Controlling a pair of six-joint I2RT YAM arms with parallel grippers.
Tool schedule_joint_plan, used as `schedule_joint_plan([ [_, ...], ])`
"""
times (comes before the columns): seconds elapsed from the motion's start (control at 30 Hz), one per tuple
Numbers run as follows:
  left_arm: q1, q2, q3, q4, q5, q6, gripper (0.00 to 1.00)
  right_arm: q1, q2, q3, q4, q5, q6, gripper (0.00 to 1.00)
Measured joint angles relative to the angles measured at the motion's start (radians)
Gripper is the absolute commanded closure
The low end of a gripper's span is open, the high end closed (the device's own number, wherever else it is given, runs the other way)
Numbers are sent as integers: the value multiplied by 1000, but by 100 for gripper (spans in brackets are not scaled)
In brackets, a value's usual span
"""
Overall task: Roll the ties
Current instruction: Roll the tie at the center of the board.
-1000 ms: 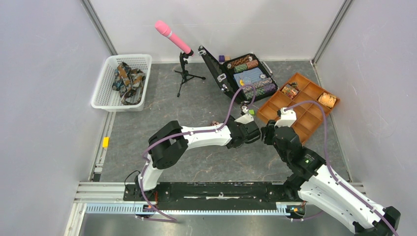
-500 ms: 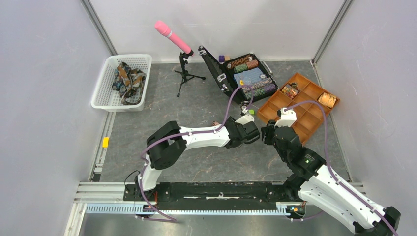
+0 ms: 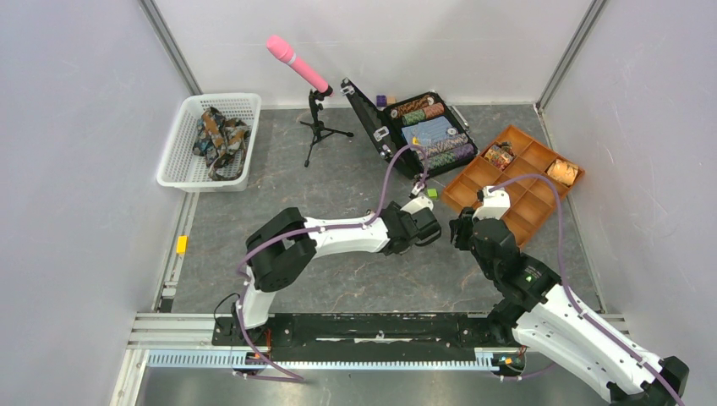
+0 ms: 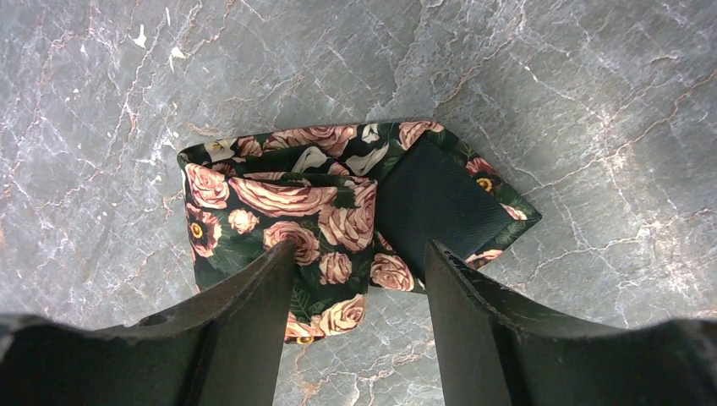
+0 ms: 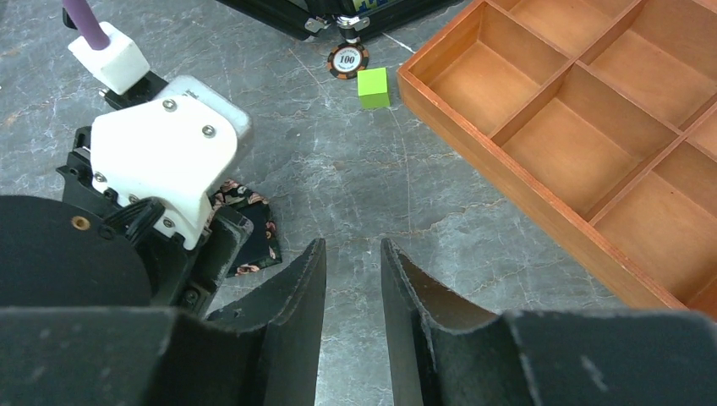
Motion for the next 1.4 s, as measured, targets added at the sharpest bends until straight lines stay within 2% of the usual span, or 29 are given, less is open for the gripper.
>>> schedule_joint_plan([
  [0.5, 24, -64, -9, 3, 23, -6, 35, 0, -3, 0, -4, 0, 0, 63],
  [0.63, 24, -119, -9, 12, 29, -6, 34, 0, 1, 0, -4, 0, -1, 59],
  [0.7, 24, -160, -18, 39, 45, -5, 34, 0, 6, 0, -3, 1, -1, 54],
  [0.83, 24, -281, -91, 102, 68, -4, 31, 0, 31, 0, 0, -1, -15, 28],
  [0.97, 39, -434, -190, 150, 86, -6, 29, 0, 99, 0, 41, -72, -89, 10],
  [1.03, 68, -519, -239, 164, 103, -15, 25, 0, 159, 3, 80, -152, -144, 2],
  [1.1, 128, -620, -300, 183, 130, -45, 19, 0, 238, 20, 108, -235, -202, 2],
  [1.23, 318, -814, -444, 228, 204, -129, 8, 14, 417, 70, 171, -382, -304, 2],
  [1.4, 511, -935, -576, 225, 298, -230, 4, 65, 564, 142, 251, -488, -400, 2],
])
